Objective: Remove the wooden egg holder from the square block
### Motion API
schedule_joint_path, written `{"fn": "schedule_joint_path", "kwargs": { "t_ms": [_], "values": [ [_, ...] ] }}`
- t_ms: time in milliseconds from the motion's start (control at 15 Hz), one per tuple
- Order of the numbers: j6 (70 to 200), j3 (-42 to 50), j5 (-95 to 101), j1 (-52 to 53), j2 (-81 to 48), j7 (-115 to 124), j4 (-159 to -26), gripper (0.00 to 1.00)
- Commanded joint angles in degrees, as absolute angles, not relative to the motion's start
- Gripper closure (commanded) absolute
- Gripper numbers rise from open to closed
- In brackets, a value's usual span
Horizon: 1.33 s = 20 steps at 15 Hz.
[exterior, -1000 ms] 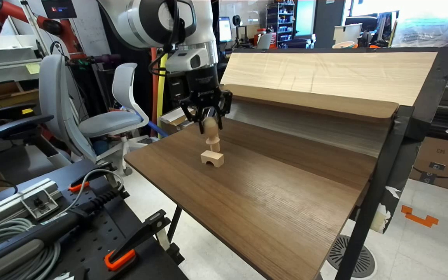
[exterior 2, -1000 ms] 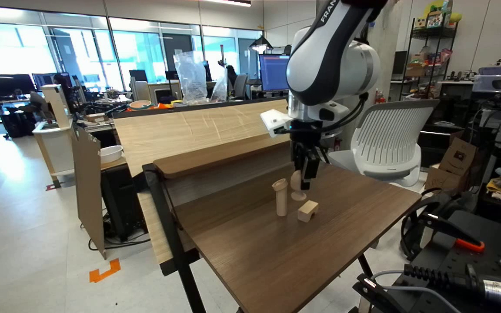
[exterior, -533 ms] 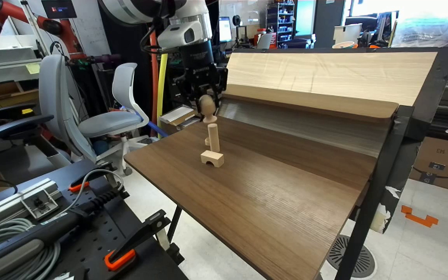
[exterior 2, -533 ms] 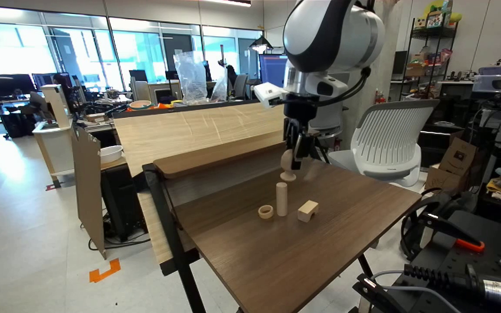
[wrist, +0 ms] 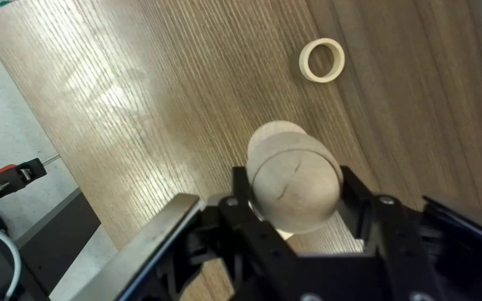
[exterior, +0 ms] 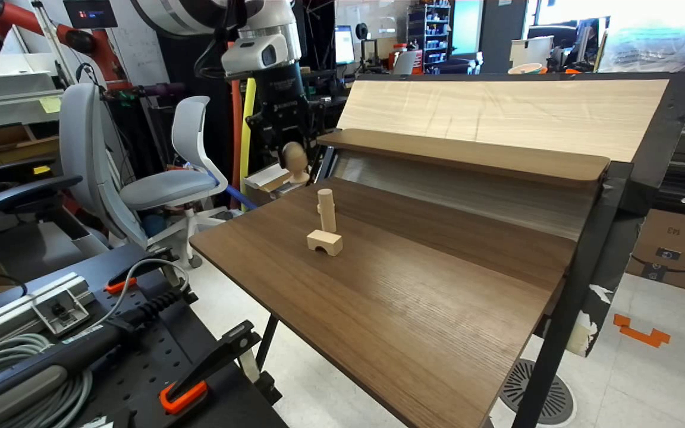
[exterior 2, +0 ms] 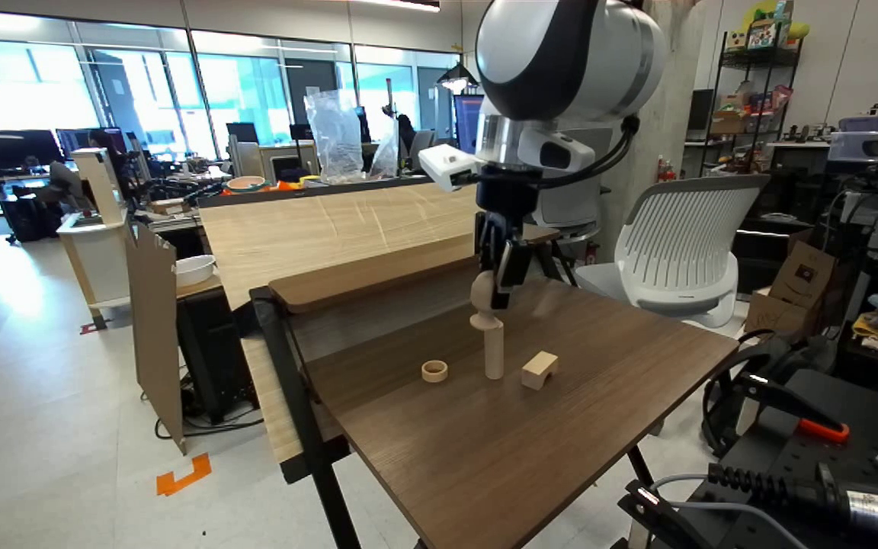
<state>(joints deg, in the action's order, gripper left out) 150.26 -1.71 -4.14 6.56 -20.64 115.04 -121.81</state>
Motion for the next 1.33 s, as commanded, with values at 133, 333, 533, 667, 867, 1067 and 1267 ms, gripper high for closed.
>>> {"fn": "schedule_joint_path", "kwargs": {
  "t_ms": [133, 333, 533, 667, 867, 1067, 1267],
  "values": [
    [150.86, -2.78, -5.91, 8.32, -20.38, 111.76, -124.28, 0.72],
    [151.83, -2.88, -5.36, 9.23, -21.37, 110.73, -125.15, 0.72],
    [152.01, -2.16, -4.54, 9.99, -23.35, 110.46, -124.84, 0.72],
    [152.29, -1.53, -4.06, 10.33, -24.83, 110.62, -124.36, 0.72],
    [152.58, -0.21, -3.27, 10.89, -27.43, 111.21, -123.54, 0.72],
    [153.57, 1.32, -2.49, 11.8, -29.48, 111.64, -123.01, 0.72],
    [154.65, 2.59, -2.29, 12.83, -31.06, 111.78, -122.49, 0.72]
  ]
}}
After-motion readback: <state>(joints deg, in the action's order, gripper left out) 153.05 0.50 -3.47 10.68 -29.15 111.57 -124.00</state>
